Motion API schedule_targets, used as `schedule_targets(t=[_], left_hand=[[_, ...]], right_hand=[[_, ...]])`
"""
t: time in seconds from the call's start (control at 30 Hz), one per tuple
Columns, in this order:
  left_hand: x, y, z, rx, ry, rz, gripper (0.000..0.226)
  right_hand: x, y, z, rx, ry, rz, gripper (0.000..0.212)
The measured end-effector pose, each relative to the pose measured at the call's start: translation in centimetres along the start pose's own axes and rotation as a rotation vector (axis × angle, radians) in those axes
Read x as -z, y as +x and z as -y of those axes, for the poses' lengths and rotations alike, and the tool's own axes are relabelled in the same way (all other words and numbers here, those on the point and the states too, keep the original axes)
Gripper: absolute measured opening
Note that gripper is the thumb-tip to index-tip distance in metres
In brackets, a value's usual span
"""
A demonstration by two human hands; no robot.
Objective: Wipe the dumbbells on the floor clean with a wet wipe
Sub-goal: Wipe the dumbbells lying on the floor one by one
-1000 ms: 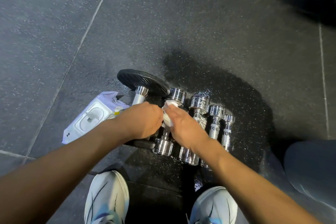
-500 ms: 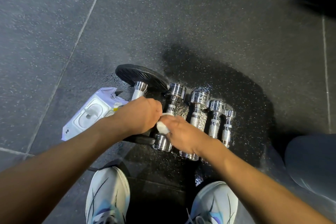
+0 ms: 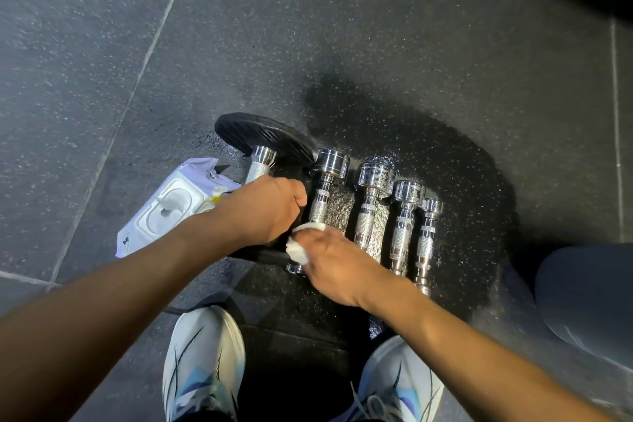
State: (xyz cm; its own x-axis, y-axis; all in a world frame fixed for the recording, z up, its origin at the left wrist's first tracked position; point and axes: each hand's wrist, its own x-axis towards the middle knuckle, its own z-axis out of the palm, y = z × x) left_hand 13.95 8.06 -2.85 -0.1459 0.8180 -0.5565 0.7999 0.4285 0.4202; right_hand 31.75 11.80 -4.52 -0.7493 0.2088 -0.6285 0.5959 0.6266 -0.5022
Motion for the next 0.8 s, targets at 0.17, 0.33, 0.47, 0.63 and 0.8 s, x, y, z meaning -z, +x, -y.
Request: schedule_targets(t=[0.17, 0.33, 0.47, 0.63, 0.8], left_hand=[[0.1, 0.0, -0.5, -0.067, 0.077, 0.016, 0.030], [0.2, -0.2, -0.8, -0.093, 0.070, 0.016, 0.030], [0.0, 0.0, -0.3, -0.143, 0.054, 0.087, 0.032], [-0.2, -0.1, -0.8, -0.201, 0.005, 0.191, 0.043], [-1.0, 0.2, -0.6, -0.271, 0.150, 0.341, 0.052]], right_hand=[[-2.7, -2.9, 2.0, -0.006, -0.142, -0.176, 0.062], [-6.4, -5.0, 2.1, -0.065, -0.328, -0.167, 0.063], [-7.8, -6.6, 2.3, -0.022, -0.392, -0.142, 0.063], [-7.0, -4.4, 2.0, -0.062, -0.392, -0.245, 0.062], [-6.5, -3.0, 2.1, -0.046, -0.398, -0.207, 0.060]])
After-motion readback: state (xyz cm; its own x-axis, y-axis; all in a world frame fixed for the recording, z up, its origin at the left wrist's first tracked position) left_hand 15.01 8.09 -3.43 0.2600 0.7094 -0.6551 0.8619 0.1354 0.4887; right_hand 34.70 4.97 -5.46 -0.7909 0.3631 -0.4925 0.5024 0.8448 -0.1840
